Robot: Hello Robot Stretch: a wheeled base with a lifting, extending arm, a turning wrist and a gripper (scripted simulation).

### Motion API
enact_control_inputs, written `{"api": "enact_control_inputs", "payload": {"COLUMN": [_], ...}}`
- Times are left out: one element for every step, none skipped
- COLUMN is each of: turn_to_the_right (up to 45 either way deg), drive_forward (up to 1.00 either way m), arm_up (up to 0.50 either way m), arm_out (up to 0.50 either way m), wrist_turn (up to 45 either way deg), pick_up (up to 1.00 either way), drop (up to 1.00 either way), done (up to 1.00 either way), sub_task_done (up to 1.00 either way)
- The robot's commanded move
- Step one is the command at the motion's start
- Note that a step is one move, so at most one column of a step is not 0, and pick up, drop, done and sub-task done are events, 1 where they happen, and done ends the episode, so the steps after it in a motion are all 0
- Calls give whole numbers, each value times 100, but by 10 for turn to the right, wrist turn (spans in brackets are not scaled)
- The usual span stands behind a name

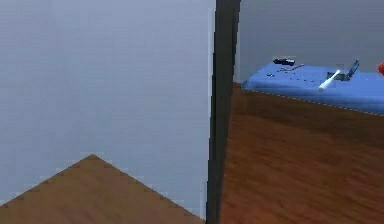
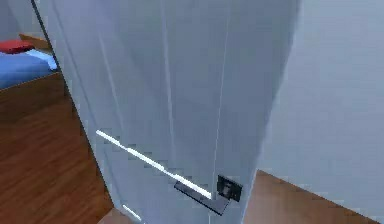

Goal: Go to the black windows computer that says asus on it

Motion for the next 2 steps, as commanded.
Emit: {"api": "enact_control_inputs", "payload": {"turn_to_the_right": [360,0], "drive_forward": [0,100], "arm_up": [0,0], "arm_out": [0,0], "wrist_turn": [0,0], "pick_up": [0,0], "drop": [0,0], "done": [0,0], "sub_task_done": [0,0]}}
